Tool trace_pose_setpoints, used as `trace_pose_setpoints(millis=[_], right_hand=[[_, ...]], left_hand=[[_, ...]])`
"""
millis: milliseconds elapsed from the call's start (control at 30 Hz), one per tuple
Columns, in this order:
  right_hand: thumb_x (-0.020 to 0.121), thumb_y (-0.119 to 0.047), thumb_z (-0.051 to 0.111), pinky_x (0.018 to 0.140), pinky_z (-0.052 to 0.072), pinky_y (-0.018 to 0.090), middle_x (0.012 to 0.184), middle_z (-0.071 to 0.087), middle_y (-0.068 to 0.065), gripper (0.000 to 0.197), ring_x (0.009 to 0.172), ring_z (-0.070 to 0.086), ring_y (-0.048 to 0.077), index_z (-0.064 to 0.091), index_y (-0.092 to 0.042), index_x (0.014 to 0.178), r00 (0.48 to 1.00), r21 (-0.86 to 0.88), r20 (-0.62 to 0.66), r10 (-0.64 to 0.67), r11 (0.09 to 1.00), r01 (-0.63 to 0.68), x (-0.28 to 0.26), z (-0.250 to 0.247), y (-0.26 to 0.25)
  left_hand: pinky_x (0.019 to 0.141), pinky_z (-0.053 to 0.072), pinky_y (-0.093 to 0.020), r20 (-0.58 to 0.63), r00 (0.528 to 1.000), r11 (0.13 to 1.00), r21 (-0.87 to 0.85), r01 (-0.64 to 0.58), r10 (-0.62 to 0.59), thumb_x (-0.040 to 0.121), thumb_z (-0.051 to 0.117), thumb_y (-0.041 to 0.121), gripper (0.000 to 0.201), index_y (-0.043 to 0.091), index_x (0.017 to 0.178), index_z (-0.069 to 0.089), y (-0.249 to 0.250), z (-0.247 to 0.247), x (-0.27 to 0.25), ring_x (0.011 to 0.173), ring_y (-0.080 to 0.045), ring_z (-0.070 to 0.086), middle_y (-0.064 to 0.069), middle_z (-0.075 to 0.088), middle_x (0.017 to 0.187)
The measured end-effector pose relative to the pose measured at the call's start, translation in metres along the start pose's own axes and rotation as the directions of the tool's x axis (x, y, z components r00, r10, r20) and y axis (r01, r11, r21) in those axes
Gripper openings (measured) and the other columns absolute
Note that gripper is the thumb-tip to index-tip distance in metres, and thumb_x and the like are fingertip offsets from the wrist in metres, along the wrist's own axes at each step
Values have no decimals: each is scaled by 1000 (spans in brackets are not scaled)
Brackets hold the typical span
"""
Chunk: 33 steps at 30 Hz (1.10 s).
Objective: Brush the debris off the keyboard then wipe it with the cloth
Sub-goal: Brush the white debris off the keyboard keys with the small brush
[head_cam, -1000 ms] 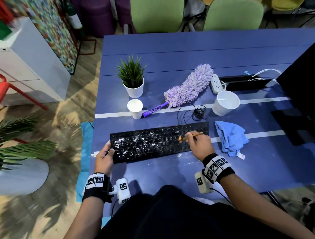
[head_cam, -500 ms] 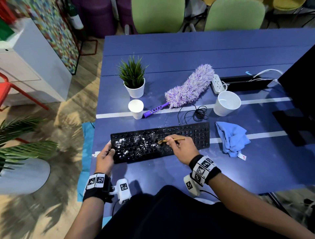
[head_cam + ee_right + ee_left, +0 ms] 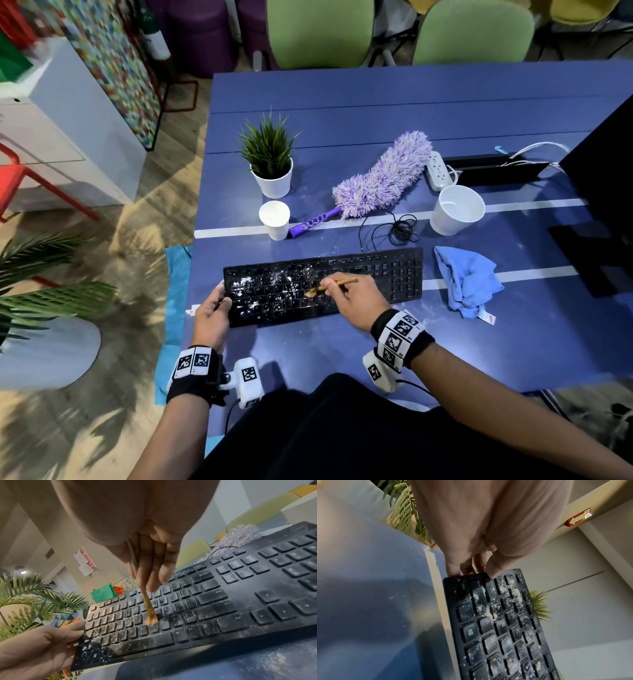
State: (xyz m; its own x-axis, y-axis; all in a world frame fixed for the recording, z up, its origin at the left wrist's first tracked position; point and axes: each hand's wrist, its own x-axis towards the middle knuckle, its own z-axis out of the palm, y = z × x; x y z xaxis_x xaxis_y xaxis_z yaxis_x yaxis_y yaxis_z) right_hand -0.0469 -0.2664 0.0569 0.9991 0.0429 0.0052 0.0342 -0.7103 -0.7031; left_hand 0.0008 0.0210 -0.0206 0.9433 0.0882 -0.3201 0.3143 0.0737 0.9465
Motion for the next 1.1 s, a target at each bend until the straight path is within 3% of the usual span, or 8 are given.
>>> trace_pose_setpoints(millis=[100,233,367,567,700,833,933,1100], right_hand=[[98,-46,38,68,55,34,69,69,0,37,64,65,18,68,-24,96,997,-69,58,41,997,-37,-1,-1,1],[100,-35,40,63,50,34,63,63,3,34,64,63,27,67,-17,89,992,-158,-88,86,983,-99,-7,-10,5],[99,-35,47,72,55,31,84,74,1,29,74,68,17,72,-19,97,998,15,57,24,1000,-25,-13,-2,-3],[100,-27,44,62,42,29,72,65,4,29,66,59,24,64,-13,83,990,-215,-131,42,974,-70,-12,-6,-7],[100,-30,48,65,46,25,79,71,-1,27,69,63,15,71,-16,94,999,-10,41,0,1000,0,-14,-2,-5],[100,-32,46,72,54,32,83,74,0,29,75,68,16,71,-18,96,999,-16,-50,17,1000,-18,-13,0,-3],[100,-31,50,79,52,22,97,75,-2,29,84,68,12,73,-15,103,999,55,32,-20,998,18,-13,7,-13],[100,-33,47,74,55,31,89,74,0,29,79,68,15,72,-18,100,1000,48,21,-24,999,23,-12,7,-12]], left_hand=[[115,32,-56,-1,1000,1000,-1,-5,5,96,39,-13,46,10,131,58,-1,-2,0,116,-23,56,-12,65,123],[114,35,-50,9,1000,1000,-12,-15,16,96,38,-14,48,17,124,60,2,2,-2,115,-21,55,14,73,105],[115,34,-50,-5,1000,1000,-15,6,-6,97,37,-14,47,18,126,57,6,4,-4,116,-21,54,21,73,99],[115,33,-53,2,1000,1000,-10,4,-4,97,40,-12,46,15,129,58,5,1,-4,117,-22,55,10,71,111],[115,32,-55,-4,1000,1000,-16,8,-8,96,39,-14,45,6,134,54,4,1,-4,117,-23,53,-12,62,125],[114,34,-51,-9,1000,1000,-29,7,-8,97,38,-14,45,9,131,55,6,3,-5,116,-22,54,3,69,111],[114,34,-52,-10,1000,1000,-18,6,-7,97,40,-13,44,11,130,57,7,2,-5,116,-23,54,16,73,104],[115,32,-55,7,1000,1000,-5,14,-14,97,40,-12,44,9,132,56,6,0,-4,119,-24,54,-4,69,119]])
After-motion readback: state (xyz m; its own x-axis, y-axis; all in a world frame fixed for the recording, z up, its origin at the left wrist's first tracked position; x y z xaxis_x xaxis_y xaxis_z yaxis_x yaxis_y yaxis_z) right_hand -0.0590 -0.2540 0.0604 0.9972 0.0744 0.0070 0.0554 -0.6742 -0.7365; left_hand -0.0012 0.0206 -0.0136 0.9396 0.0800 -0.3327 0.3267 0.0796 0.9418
